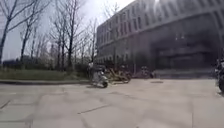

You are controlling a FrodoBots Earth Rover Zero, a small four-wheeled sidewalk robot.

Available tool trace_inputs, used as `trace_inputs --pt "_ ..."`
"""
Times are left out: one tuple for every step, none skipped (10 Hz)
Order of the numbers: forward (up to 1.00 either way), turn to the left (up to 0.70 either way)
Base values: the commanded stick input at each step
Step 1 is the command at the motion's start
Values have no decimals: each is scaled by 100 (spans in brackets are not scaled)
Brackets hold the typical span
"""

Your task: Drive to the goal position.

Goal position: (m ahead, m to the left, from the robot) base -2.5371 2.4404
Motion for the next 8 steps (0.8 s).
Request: trace_inputs --pt "100 40" --pt "100 40" --pt "100 40" --pt "100 40" --pt "100 40" --pt "100 40" --pt "100 40" --pt "100 40"
